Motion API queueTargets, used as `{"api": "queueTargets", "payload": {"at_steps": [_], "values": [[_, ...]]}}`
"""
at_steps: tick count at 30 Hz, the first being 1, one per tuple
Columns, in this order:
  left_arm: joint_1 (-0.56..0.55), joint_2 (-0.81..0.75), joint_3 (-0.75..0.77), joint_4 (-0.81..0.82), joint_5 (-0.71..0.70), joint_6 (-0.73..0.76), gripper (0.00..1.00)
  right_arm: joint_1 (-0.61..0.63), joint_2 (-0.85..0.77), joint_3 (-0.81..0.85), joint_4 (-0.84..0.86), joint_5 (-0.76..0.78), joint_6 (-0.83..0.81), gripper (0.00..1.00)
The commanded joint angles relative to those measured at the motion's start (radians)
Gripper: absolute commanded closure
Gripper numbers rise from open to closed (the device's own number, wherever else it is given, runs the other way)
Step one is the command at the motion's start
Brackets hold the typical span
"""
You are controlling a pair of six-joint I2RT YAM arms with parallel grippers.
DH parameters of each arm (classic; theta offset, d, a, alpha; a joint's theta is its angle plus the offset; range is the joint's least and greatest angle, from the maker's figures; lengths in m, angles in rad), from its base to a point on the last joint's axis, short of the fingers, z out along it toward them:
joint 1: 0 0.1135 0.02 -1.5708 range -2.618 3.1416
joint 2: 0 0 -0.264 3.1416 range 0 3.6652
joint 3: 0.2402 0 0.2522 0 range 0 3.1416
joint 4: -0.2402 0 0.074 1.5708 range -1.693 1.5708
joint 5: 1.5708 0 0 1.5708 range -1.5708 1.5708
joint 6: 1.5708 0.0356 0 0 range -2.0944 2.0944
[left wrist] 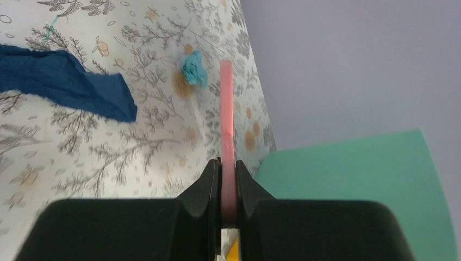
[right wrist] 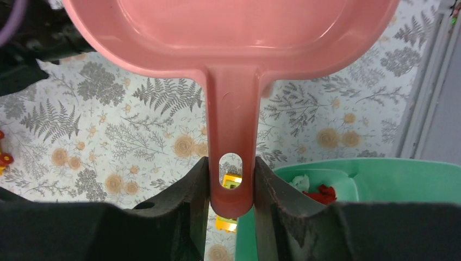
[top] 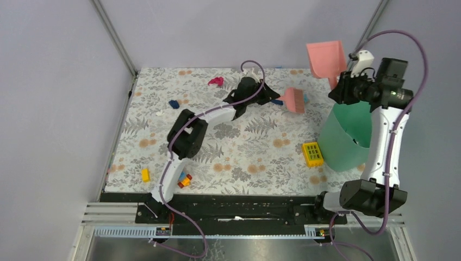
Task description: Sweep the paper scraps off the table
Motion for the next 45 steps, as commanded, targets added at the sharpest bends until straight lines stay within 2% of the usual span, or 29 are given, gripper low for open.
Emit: {"api": "queueTargets", "payload": {"at_steps": [1, 5, 9, 13, 16, 18, 27, 30, 33, 37, 39, 42, 45], "values": [[-0.016, 0.157, 0.175, 0.247, -0.112, -0.187, 1.0, 0.067, -0.027, -0.063, 0.152, 0.112, 0.103, 1.0], [-0.028, 0.35, 0.374, 0.283, -0.217, -0.325, 1.0, 0.077, -0.04, -0.179, 0.258, 0.066, 0.192, 1.0], [-0.029, 0.544, 0.604, 0.186, -0.275, -0.463, 1.0, 0.091, -0.021, -0.193, 0.244, 0.078, 0.188, 1.0], [-0.028, 0.551, 0.602, 0.135, -0.343, -0.501, 1.0, 0.097, -0.029, -0.217, 0.226, 0.099, 0.159, 1.0], [-0.021, 0.479, 0.5, 0.114, -0.348, -0.482, 1.0, 0.115, -0.033, -0.233, 0.173, 0.121, 0.112, 1.0], [-0.015, 0.404, 0.382, 0.16, -0.331, -0.47, 1.0, 0.133, -0.031, -0.242, 0.123, 0.148, 0.06, 1.0], [0.039, -0.042, -0.346, 0.293, -0.207, -0.424, 1.0, 0.145, -0.09, -0.333, 0.029, 0.183, -0.041, 1.0], [0.043, -0.229, -0.589, 0.31, -0.219, -0.398, 1.0, 0.145, -0.122, -0.338, 0.024, 0.163, -0.044, 1.0], [0.042, -0.379, -0.758, 0.262, -0.231, -0.338, 1.0, 0.146, -0.13, -0.347, 0.015, 0.15, -0.059, 1.0], [0.042, -0.57, -0.913, 0.164, -0.229, -0.24, 1.0, 0.146, -0.135, -0.365, 0.006, 0.137, -0.091, 1.0], [0.043, -0.659, -0.944, 0.103, -0.223, -0.183, 1.0, 0.147, -0.136, -0.364, -0.007, 0.119, -0.112, 1.0], [0.041, -0.796, -0.94, -0.001, -0.202, -0.088, 1.0, 0.159, -0.134, -0.341, -0.057, 0.085, -0.168, 1.0], [0.041, -0.904, -0.891, -0.12, -0.212, -0.003, 1.0, 0.204, -0.121, -0.309, -0.123, 0.117, -0.229, 1.0]]}}
